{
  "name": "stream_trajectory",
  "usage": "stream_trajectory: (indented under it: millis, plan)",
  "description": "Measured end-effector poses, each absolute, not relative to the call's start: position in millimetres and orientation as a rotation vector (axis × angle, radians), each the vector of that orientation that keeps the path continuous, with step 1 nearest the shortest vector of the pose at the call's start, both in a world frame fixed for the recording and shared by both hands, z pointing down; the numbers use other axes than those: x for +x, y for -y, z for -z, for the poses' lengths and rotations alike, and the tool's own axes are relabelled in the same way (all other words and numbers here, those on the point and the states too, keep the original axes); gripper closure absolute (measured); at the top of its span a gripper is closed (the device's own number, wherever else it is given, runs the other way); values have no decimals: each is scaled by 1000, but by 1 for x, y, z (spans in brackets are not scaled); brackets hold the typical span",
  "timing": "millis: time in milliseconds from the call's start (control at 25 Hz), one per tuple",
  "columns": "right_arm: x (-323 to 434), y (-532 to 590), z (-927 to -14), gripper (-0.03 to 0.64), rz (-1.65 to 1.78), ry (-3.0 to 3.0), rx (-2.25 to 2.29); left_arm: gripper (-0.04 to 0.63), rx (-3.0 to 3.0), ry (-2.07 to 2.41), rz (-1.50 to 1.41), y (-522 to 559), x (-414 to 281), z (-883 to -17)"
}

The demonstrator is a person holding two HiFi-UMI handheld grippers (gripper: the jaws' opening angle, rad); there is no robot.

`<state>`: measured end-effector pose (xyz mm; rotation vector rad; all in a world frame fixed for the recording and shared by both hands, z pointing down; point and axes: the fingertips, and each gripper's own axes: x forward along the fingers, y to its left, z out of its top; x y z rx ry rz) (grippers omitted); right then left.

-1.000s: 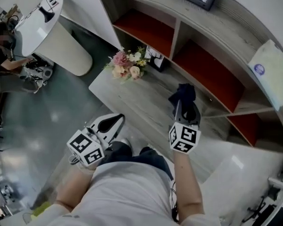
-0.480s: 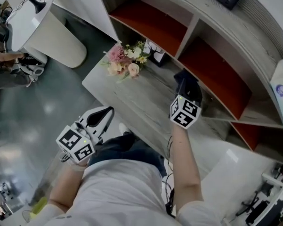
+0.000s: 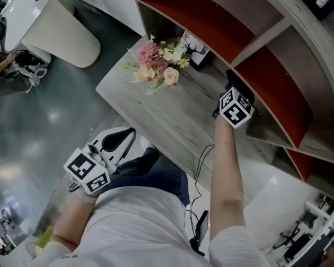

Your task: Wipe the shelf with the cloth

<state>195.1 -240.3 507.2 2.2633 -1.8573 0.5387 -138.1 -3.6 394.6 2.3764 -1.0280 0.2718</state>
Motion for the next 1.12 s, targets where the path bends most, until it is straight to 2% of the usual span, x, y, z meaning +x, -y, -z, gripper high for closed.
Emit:
stream_trajectory:
  millis: [840,1120]
  plan:
    - [194,264,-627,502,-815,1653,2133,580,2286,1040,-290,14,-166,-422]
    - [217,246,-637,497,-840,1599,2143,580,2289,1027,-294,13,-162,-423]
